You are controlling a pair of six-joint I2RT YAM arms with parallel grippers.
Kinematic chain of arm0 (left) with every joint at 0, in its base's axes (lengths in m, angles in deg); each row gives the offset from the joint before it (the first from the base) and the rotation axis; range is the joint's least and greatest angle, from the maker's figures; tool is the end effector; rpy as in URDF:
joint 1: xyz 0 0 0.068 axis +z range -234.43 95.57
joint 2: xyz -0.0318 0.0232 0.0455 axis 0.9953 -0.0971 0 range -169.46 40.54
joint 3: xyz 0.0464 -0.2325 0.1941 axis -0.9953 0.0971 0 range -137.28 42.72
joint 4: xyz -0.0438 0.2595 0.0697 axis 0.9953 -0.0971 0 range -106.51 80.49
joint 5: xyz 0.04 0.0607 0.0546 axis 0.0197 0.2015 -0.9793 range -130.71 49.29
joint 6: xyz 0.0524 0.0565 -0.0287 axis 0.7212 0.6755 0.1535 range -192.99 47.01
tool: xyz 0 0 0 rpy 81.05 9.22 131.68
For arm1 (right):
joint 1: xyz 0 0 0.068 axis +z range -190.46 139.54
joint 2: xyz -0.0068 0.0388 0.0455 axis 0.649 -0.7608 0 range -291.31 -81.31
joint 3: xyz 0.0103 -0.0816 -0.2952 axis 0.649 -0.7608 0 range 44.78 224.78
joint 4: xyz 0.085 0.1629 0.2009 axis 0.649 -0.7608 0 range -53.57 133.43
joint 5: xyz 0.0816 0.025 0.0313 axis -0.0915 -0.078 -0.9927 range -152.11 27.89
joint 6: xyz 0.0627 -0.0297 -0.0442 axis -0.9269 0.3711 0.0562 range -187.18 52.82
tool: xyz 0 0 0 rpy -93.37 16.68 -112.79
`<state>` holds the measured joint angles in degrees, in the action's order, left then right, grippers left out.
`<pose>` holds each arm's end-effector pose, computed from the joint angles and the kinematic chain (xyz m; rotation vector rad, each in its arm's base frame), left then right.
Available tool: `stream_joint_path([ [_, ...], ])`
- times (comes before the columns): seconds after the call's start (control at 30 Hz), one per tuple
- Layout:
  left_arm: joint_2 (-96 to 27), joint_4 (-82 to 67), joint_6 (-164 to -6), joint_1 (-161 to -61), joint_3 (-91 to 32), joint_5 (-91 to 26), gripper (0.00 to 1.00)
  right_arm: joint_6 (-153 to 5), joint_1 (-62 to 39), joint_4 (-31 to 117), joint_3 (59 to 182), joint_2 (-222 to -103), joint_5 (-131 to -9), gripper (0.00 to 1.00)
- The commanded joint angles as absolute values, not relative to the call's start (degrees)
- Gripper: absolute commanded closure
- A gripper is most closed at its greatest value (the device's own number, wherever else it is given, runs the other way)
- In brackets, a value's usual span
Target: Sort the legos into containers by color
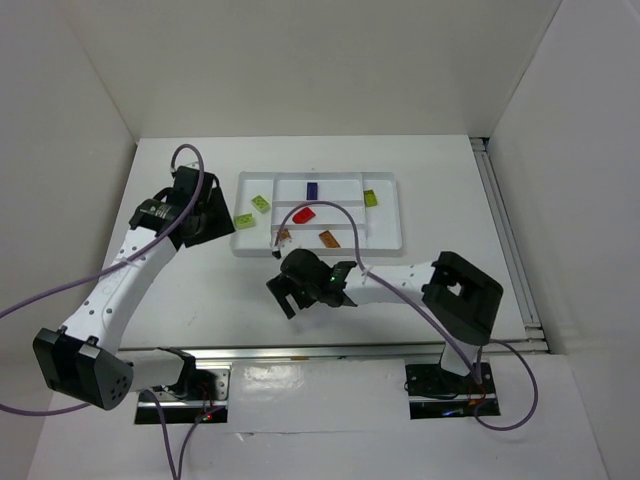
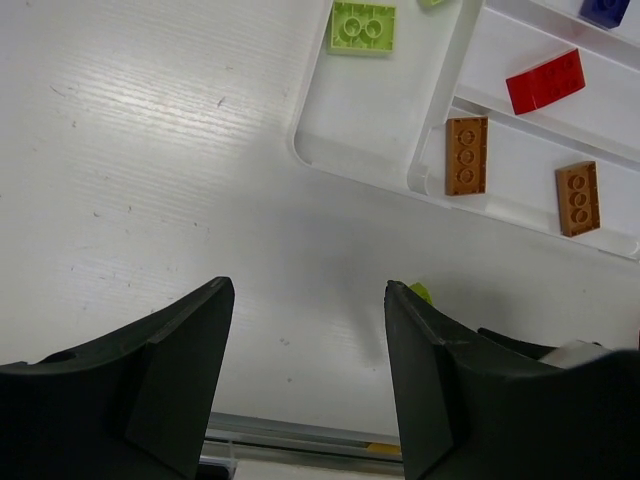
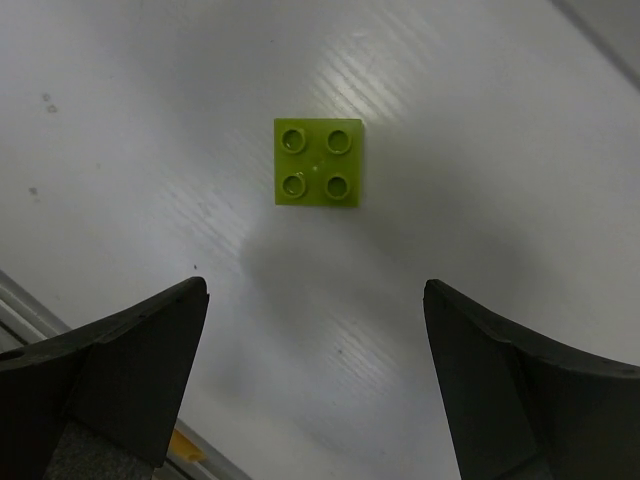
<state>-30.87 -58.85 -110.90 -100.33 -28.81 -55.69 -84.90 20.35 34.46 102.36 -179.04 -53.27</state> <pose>0.2692 -0.0574 0.3486 -0.5714 2.3258 -0.1217 0.1996 0.3349 0.1805 -0.8381 2.3153 0.4333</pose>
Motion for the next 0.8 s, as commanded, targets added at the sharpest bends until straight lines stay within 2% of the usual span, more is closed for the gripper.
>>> stream_joint_path([
  [0.0,-29.42,-58.90,-111.48,-99.90,-29.80,-56.18,0.27,-83.10,20.97,38.69,106.21,-182.99,-54.47,0.04],
  [0.13,-29.42,-58.90,-111.48,-99.90,-29.79,-55.65,0.27,-81.60,21.50,39.21,109.81,-187.65,-52.72,0.04],
  [0.23,-29.42,-58.90,-111.48,-99.90,-29.27,-55.65,0.27,-81.60,21.50,39.21,110.35,-189.50,-50.61,0.10],
  [0.43,-29.42,-58.90,-110.96,-99.90,-29.26,-55.03,0.27,-81.60,21.50,39.83,111.40,-191.61,-47.96,0.30],
  [0.5,-29.42,-58.90,-110.96,-99.90,-29.26,-55.03,0.27,-81.60,21.50,39.83,111.40,-191.61,-47.18,0.31],
  [0.6,-29.94,-58.38,-110.96,-99.90,-29.26,-54.51,0.27,-81.60,21.50,40.97,110.87,-191.09,-46.56,0.43],
  [0.7,-30.47,-58.37,-110.96,-99.90,-29.26,-53.89,0.27,-81.60,21.50,40.97,110.87,-189.43,-46.56,0.65],
  [0.77,-30.47,-58.37,-110.43,-99.90,-29.26,-53.37,0.27,-82.38,21.50,41.58,108.96,-186.09,-44.81,0.69],
])
